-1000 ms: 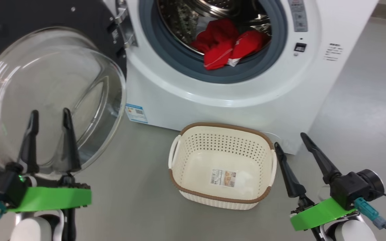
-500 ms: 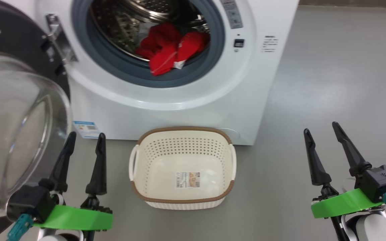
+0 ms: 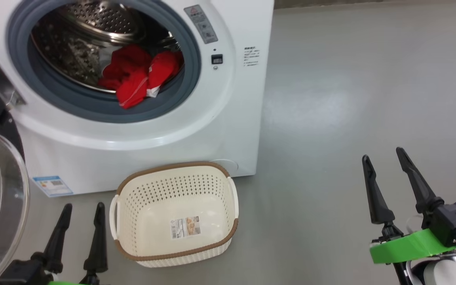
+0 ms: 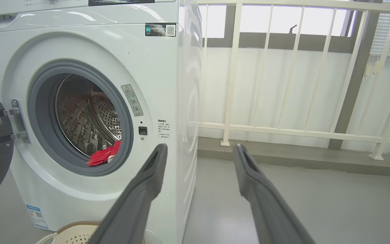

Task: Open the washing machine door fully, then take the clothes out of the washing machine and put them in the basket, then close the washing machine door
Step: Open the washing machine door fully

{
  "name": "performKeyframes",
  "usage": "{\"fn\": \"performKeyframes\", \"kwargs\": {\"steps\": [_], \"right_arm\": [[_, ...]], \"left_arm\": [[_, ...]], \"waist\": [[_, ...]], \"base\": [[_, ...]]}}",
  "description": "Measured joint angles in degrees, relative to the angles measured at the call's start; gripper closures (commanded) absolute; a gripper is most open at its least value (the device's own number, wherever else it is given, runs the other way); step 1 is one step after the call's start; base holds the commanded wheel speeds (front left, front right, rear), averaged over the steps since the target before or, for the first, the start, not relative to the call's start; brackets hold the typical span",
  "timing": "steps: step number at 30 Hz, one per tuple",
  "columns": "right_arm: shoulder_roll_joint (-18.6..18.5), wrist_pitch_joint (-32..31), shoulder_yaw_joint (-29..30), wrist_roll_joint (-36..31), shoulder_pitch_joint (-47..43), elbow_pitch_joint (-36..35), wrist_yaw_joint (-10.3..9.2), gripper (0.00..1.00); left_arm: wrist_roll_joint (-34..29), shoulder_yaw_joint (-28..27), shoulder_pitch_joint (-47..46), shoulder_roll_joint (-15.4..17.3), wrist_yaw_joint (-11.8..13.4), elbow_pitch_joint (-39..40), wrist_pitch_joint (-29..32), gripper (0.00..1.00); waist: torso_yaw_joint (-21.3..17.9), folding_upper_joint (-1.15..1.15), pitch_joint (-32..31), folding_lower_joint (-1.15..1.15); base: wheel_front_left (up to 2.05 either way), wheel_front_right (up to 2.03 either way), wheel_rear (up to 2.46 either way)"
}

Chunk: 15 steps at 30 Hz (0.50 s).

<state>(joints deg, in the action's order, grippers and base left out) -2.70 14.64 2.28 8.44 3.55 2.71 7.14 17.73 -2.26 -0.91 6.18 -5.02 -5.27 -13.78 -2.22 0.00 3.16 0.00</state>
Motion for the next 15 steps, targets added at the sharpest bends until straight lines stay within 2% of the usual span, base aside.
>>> {"fn": "performKeyframes", "kwargs": {"steps": [7,15], "right_arm": [[0.0,0.0,0.3,0.0,-2.5,-0.8,0.0,0.0],[0.1,0.0,1.3,0.0,-5.0,-2.1,0.0,0.0]], "left_arm": [[1.0,-1.6,3.8,0.4,0.0,0.1,-0.4,0.0],[0.0,-1.1,6.2,2.0,0.0,0.3,0.1,0.0]], "waist": [[-1.7,0.0,-2.4,0.0],[-1.3,0.0,-3.8,0.0]], "base": [[0.0,0.0,0.0],[0.0,0.0,0.0]]}}
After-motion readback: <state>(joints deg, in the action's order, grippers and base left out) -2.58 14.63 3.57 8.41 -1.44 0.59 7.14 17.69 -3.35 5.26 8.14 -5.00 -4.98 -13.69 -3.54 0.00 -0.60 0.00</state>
